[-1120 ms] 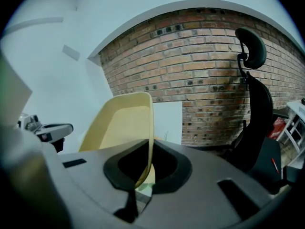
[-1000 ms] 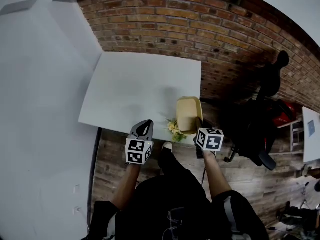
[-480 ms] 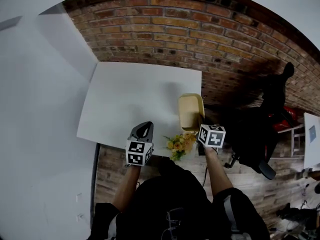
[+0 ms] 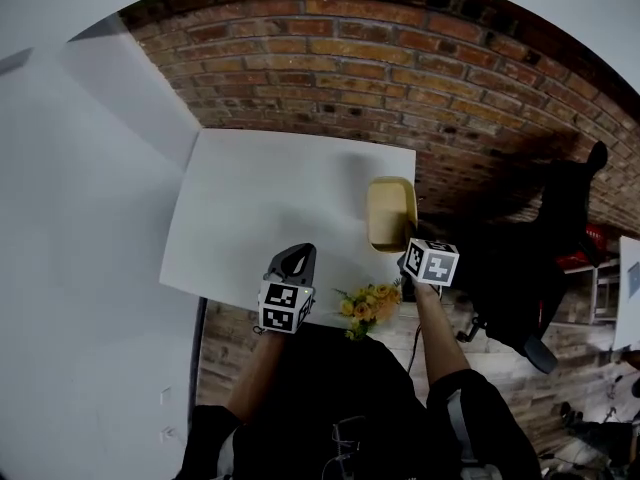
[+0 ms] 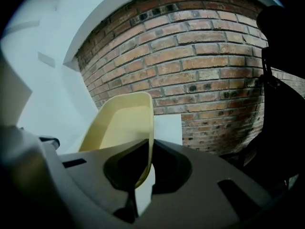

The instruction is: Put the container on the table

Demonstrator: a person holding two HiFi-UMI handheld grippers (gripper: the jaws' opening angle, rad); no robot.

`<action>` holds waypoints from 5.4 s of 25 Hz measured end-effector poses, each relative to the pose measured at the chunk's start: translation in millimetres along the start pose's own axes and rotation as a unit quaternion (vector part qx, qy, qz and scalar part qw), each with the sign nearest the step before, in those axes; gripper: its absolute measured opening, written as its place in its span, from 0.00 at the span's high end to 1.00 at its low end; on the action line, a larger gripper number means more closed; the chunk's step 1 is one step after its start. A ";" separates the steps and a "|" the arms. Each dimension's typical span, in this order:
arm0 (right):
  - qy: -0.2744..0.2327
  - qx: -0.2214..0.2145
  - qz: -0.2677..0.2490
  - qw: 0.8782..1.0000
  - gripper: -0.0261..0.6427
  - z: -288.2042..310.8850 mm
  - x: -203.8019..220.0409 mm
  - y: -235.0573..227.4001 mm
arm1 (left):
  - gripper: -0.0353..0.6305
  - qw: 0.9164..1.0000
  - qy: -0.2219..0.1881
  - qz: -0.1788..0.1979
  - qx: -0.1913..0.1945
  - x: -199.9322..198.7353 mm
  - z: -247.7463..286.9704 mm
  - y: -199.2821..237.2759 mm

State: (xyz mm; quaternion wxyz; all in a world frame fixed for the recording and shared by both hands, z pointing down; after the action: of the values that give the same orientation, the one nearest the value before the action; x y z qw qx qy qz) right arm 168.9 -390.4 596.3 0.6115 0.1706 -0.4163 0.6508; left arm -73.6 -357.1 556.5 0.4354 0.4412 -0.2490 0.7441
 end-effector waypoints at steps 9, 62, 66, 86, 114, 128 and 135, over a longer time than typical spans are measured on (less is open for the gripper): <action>0.002 0.025 0.024 0.999 0.92 19.4 -11.7 -16.2 | 0.92 1.000 -0.008 0.008 0.012 -24.4 24.6 2.7; 0.083 0.138 0.076 0.984 0.92 199.1 -5.8 -118.8 | 0.92 0.990 0.064 0.009 0.126 13.0 158.4 22.2; 0.086 0.141 0.086 0.983 0.92 204.3 -2.5 -125.2 | 0.92 0.989 0.071 0.010 0.130 18.7 158.2 18.5; 0.086 0.129 0.096 0.983 0.91 212.5 -2.1 -128.9 | 0.92 0.989 0.082 0.005 0.125 29.1 156.3 22.4; -0.101 0.016 -0.032 0.994 0.93 62.5 -93.5 -12.5 | 0.92 0.997 0.012 0.000 0.080 -24.1 98.6 16.1; -0.174 -0.052 -0.093 0.979 0.93 -19.0 -95.1 72.2 | 0.92 0.998 -0.029 -0.009 0.049 -48.6 62.0 17.0; -0.168 -0.062 -0.112 0.977 0.93 -22.4 -89.8 87.1 | 0.92 0.999 -0.034 -0.012 0.040 -48.3 53.2 20.7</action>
State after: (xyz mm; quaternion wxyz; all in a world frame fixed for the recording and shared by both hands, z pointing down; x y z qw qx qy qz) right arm 111.0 -424.0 488.3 0.6115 0.2850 -0.5307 0.5131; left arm -57.1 -428.3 540.4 0.4177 0.4867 -0.2285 0.7324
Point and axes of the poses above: the fingertips, and each gripper's own axes: z forward along the fingers, y to its left, x out of its underside, the point moved 1 cm from there along -z, backward along the fingers, and after that the axes turned 7 degrees about -x, right-handed, at the moved point
